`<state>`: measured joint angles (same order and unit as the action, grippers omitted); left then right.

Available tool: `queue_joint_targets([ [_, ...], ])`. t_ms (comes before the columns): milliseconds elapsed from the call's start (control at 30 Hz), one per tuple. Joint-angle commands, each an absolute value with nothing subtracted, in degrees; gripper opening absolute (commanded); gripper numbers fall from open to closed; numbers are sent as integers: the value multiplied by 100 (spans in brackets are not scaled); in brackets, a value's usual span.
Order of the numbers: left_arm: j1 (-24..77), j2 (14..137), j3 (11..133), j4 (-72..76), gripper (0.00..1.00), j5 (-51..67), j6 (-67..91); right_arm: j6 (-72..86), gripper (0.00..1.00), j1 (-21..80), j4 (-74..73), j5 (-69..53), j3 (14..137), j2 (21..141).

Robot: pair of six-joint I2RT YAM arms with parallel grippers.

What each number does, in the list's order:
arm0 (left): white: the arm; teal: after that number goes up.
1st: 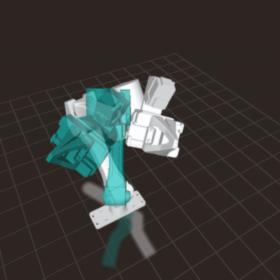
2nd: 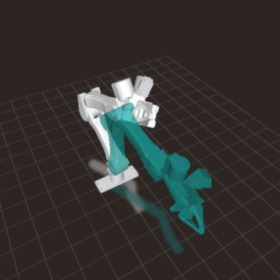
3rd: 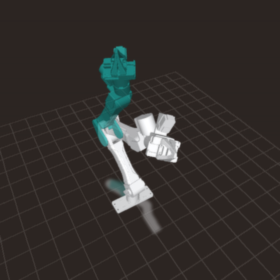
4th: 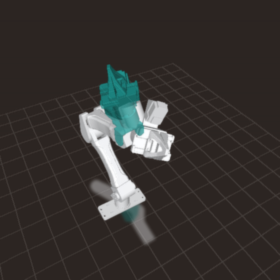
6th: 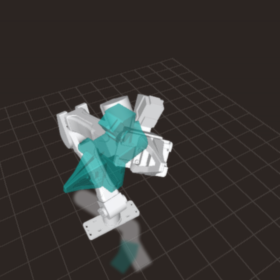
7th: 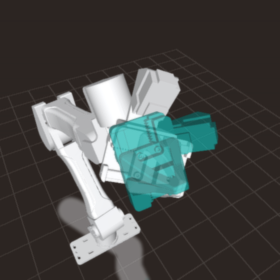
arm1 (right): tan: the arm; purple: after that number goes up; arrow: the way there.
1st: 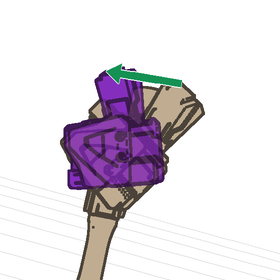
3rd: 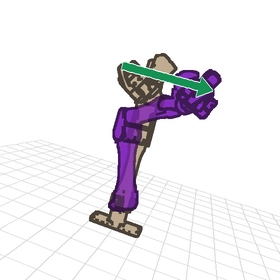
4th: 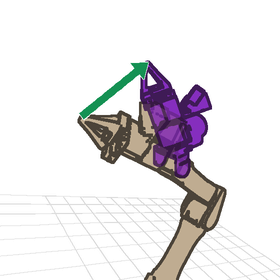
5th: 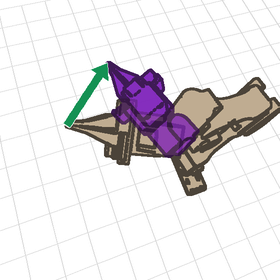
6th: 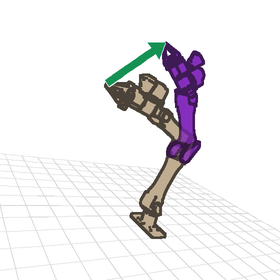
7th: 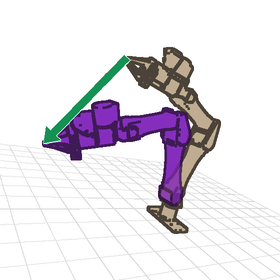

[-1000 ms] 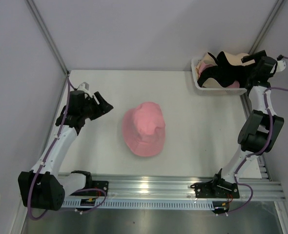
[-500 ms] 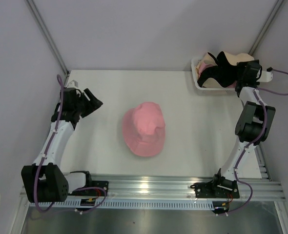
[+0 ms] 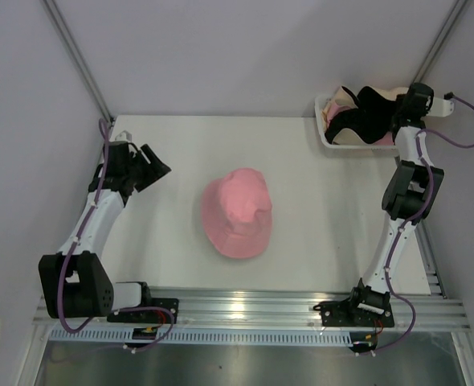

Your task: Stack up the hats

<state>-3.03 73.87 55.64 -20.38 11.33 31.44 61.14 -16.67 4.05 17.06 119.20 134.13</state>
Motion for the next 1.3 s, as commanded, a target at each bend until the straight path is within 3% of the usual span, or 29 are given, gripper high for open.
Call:
queue_joint_targets([
  [0, -378, 7392, 5801, -1793, 68, 1291, 3120, 5933, 5, -1732, 308, 1512, 12200, 13334],
  [33, -387, 7383, 5792, -1758, 68, 1327, 3129, 5907, 0, -1705, 325, 1294, 12147, 13272],
  [267, -378, 7251, 5827, -1582, 68, 1853, 3190, 5258, 0, -1354, 1105, -350, 11803, 12402],
  [467, -387, 6716, 5704, -1292, 71, 2557, 3287, 4545, 0, -1160, 1090, -1378, 12741, 12015],
  [567, -369, 6478, 5739, -1099, 77, 2820, 3340, 4588, 0, -1186, 950, -2169, 13209, 12076],
  [700, -360, 6678, 6360, -1212, 80, 3741, 3366, 5026, 0, -1116, 922, -2978, 13728, 12085],
  [867, -194, 6882, 6977, -1371, 82, 3929, 3164, 5133, 0, -774, 941, -4410, 13852, 11962],
  [1033, -53, 7005, 7365, -1371, 84, 4060, 3191, 3695, 0, 190, -725, -5159, 13957, 11717],
  [1267, 570, 7583, 8241, -1476, 90, 4552, 3077, 3475, 0, 1361, -1474, -5784, 13474, 11584],
])
